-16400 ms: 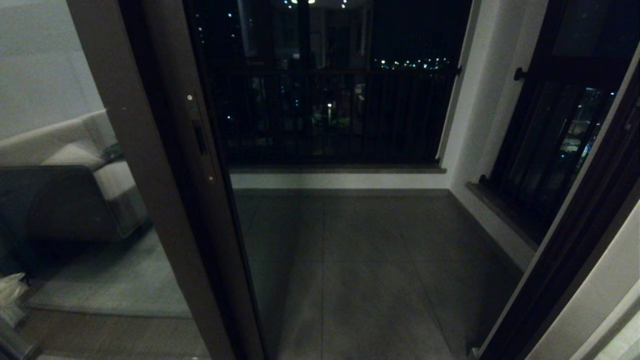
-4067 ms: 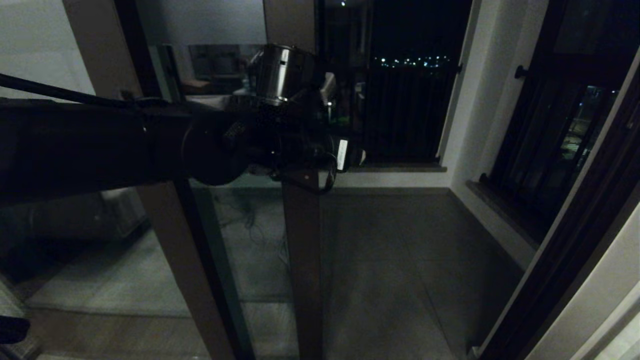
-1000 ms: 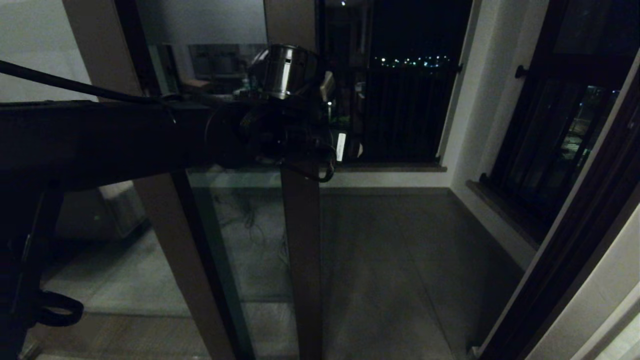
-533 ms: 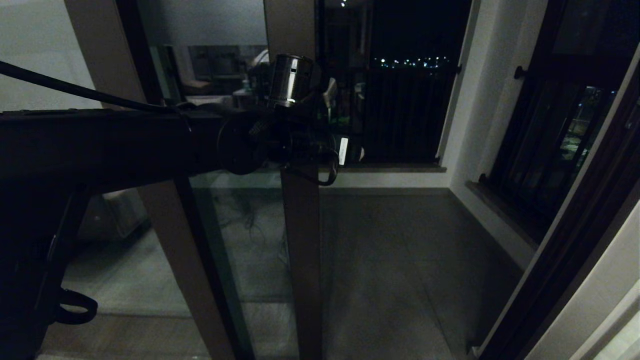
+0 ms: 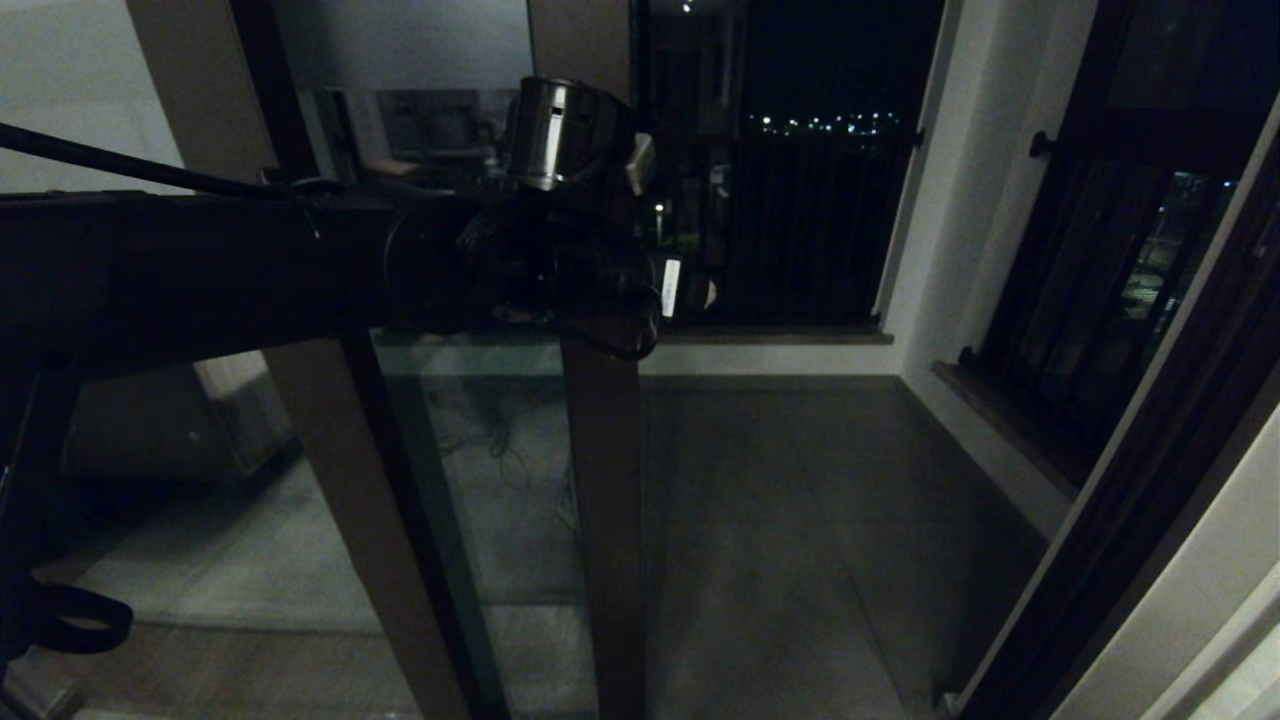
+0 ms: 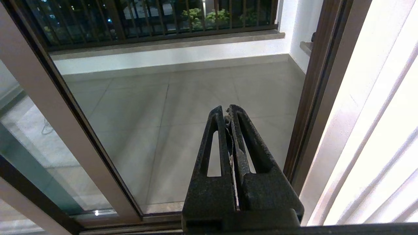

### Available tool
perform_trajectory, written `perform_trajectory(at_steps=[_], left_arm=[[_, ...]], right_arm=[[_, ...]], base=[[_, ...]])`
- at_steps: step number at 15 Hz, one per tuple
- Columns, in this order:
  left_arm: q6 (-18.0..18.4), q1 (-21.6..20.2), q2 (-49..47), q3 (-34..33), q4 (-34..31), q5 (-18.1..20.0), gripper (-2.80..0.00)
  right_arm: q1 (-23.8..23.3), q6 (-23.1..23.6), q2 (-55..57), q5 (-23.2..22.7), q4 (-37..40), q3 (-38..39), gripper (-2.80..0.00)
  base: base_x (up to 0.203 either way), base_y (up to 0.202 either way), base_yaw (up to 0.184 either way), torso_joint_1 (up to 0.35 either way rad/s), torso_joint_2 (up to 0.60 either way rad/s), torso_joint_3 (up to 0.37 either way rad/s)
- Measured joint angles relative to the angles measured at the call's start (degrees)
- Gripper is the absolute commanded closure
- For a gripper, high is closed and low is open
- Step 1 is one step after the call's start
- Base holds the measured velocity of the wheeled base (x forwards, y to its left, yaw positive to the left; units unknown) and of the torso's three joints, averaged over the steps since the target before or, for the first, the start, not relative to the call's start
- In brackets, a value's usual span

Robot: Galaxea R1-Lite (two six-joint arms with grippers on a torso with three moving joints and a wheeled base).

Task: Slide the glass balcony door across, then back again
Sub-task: Close the slid door

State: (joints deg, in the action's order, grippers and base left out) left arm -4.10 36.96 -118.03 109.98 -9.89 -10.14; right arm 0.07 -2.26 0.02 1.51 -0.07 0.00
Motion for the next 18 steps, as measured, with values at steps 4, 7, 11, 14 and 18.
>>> perform_trajectory(at_steps=[4, 7, 11, 14, 18], left_arm=[[0.01, -0.15, -1.64, 1.75, 0.4, 0.1, -2.8], [0.09, -0.02, -3.06, 2.16, 0.6, 0.2, -2.8], [0.1, 0.01, -4.14, 2.73, 0.71, 0.53, -2.8], [0.21, 0.47, -4.65, 2.87, 2.59, 0.25, -2.8], [1.32, 0.79, -5.62, 2.92, 6.14, 0.0, -2.8]], right_arm=[[0.0, 0.0, 0.0, -0.04, 0.0, 0.0, 0.0], [0.0, 0.0, 0.0, -0.03, 0.0, 0.0, 0.0], [0.0, 0.0, 0.0, -0.03, 0.0, 0.0, 0.0], [0.0, -0.02, 0.0, -0.02, 0.0, 0.0, 0.0], [0.0, -0.02, 0.0, -0.02, 0.0, 0.0, 0.0]], base=[[0.0, 0.0, 0.0, 0.0, 0.0, 0.0], [0.0, 0.0, 0.0, 0.0, 0.0, 0.0], [0.0, 0.0, 0.0, 0.0, 0.0, 0.0], [0.0, 0.0, 0.0, 0.0, 0.0, 0.0], [0.0, 0.0, 0.0, 0.0, 0.0, 0.0]])
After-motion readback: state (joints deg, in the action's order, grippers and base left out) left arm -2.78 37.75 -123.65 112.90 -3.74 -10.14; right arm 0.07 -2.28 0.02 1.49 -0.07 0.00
